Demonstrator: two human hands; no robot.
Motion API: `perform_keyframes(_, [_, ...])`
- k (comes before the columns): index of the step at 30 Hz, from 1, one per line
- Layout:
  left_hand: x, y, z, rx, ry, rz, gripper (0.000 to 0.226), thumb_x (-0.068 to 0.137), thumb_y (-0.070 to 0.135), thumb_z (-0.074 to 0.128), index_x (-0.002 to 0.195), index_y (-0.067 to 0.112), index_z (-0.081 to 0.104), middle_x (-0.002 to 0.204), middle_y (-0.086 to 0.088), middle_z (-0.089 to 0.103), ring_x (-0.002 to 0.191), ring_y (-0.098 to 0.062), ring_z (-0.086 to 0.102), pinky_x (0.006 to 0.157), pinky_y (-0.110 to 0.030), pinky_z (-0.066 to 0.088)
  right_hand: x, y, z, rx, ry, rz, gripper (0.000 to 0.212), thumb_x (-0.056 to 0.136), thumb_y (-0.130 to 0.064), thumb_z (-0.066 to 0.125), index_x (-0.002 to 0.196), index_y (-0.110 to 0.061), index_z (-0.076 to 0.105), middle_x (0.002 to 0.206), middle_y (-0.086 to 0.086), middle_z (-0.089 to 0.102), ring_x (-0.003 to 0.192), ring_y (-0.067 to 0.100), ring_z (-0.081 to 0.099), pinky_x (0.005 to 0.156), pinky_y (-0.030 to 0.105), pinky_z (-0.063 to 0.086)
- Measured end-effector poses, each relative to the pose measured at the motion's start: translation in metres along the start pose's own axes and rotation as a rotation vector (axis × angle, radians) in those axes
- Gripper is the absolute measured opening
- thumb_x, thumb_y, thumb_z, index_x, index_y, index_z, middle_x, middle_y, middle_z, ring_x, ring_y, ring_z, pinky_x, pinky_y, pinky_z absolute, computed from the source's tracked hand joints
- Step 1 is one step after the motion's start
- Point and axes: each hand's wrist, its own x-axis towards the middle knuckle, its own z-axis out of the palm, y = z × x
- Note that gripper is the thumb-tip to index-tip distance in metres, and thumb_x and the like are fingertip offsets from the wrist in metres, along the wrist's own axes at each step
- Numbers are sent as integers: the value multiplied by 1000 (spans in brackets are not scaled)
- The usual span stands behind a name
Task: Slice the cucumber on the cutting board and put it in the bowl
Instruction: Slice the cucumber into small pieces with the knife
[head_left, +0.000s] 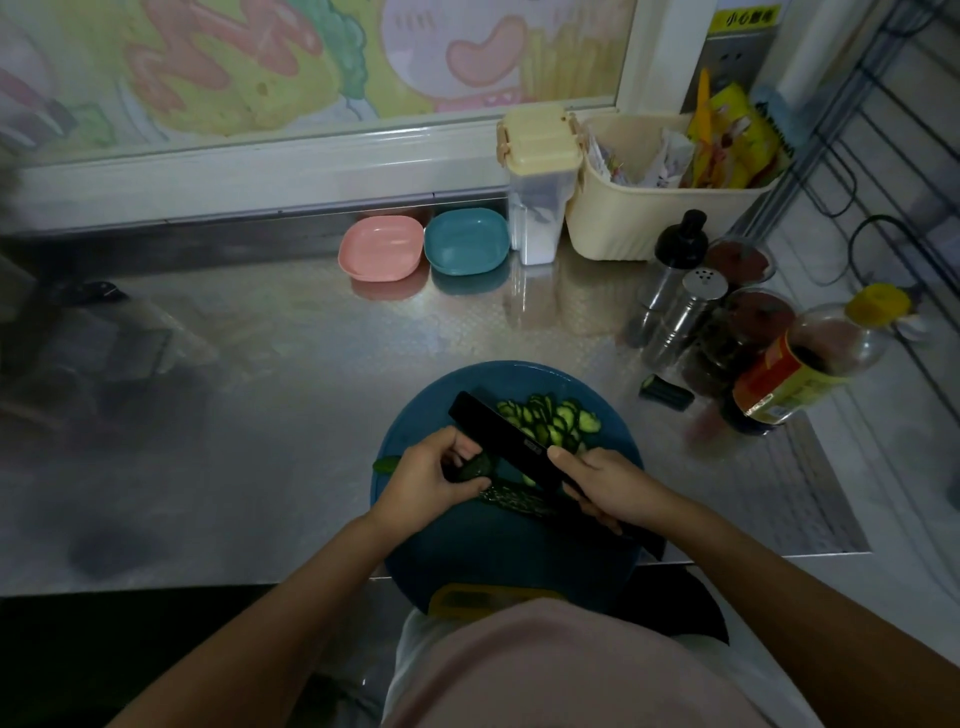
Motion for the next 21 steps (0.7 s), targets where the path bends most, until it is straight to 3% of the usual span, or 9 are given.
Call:
perform_keyframes(7, [-7, 3, 4, -30, -36, 9, 34, 69, 9, 81, 85, 27, 57, 84, 10, 60, 84, -5, 57, 77, -11, 42, 8, -12, 8, -87, -27, -39, 60, 98, -52, 32, 53, -13, 42, 43, 3, 40, 30, 16, 37, 39, 23, 36])
perform_keyframes(9, [-6, 3, 5, -28, -55, 15, 34, 71, 10, 80, 85, 28, 56, 86, 9, 61, 85, -5, 58, 79, -13, 43, 10, -10, 8, -151, 13, -56, 61, 98, -52, 31, 54, -12, 46, 48, 6, 47, 34, 16, 45, 41, 25, 40])
perform_keyframes(11, [-3, 6, 7, -12, -80, 24, 32, 73, 11, 79, 86, 28, 55, 87, 7, 62, 85, -5, 58, 79, -14, 44, 13, -7, 5, -246, 89, -89, 62, 98, -50, 29, 57, -10, 51, 62, 14, 58, 54, 20, 58, 57, 31, 48])
perform_keyframes(13, [2, 13, 13, 11, -135, 25, 28, 74, 14, 78, 87, 26, 57, 90, 4, 65, 86, -5, 60, 80, -15, 46, 15, -6, -2, -290, 157, -113, 60, 100, -46, 28, 55, -13, 49, 64, 11, 57, 61, 20, 55, 69, 31, 46])
perform_keyframes(16, [10, 23, 23, 33, -217, -7, 23, 76, 18, 77, 91, 18, 60, 94, 0, 65, 89, -8, 59, 84, -20, 47, 16, -3, -7, -266, 163, -141, 60, 100, -45, 31, 49, -15, 44, 53, 1, 47, 47, 6, 45, 67, 32, 45])
perform_keyframes(19, [18, 25, 22, 20, -286, -66, 23, 76, 20, 78, 92, 16, 62, 95, -1, 64, 90, -8, 58, 87, -22, 48, 17, 0, -7, -263, 149, -149, 59, 99, -44, 33, 50, -13, 44, 51, 1, 46, 44, 4, 43, 63, 32, 47])
perform_keyframes(21, [22, 26, 16, 28, -340, -97, 23, 75, 20, 78, 92, 18, 62, 95, 0, 64, 90, -8, 58, 88, -22, 47, 18, -1, -9, -257, 166, -131, 59, 100, -44, 32, 53, -11, 46, 53, 3, 47, 40, 5, 45, 46, 19, 43])
